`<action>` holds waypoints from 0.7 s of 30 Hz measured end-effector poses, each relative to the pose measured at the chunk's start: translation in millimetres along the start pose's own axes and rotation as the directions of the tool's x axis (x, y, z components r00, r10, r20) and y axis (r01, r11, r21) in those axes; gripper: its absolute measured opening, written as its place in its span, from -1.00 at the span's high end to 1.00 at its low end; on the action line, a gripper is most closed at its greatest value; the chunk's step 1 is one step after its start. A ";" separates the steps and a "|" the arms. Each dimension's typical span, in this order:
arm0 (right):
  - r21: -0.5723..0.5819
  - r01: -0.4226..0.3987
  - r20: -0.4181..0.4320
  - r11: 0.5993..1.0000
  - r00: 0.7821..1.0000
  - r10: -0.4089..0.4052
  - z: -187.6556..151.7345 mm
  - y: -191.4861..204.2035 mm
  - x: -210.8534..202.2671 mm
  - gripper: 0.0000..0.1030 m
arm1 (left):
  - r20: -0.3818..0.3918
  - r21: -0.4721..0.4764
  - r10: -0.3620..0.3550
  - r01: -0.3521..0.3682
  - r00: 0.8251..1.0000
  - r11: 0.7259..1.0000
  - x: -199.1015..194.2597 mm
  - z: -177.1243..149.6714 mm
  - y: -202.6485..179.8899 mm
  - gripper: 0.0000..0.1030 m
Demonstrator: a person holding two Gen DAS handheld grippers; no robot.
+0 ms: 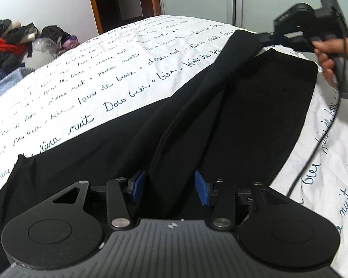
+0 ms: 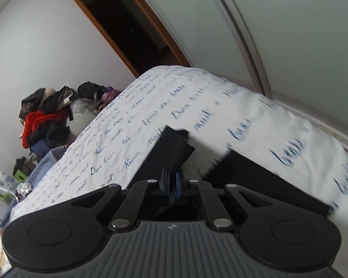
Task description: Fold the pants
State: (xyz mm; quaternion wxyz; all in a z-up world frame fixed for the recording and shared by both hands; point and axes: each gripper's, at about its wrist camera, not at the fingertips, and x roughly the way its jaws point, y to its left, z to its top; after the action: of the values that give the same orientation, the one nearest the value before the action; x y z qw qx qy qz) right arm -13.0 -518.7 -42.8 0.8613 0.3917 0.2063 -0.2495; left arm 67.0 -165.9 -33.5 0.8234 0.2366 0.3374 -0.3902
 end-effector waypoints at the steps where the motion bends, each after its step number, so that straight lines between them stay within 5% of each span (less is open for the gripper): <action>1: 0.009 0.001 0.000 1.000 1.000 -0.001 -3.5 -3.9 -2.8 0.90 | 0.001 -0.001 0.003 -0.003 1.000 1.000 0.8 0.8 -0.6 0.08; 8: 0.151 -0.005 -0.014 0.989 1.000 0.007 -17.1 -40.2 -7.0 0.88 | 0.005 0.006 0.018 -0.018 1.000 1.000 5.1 6.9 -5.8 0.08; 21: 0.381 -0.144 0.001 0.913 0.988 0.155 -26.7 -65.2 23.0 0.83 | 0.024 0.067 0.046 -0.048 0.999 0.997 18.5 23.7 -29.3 0.08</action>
State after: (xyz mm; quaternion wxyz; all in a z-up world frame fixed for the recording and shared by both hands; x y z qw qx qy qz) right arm -37.6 -541.2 -109.0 0.7824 0.5693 0.1360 -0.2127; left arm 60.9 -207.3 -35.3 0.8276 0.2676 0.3090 -0.3846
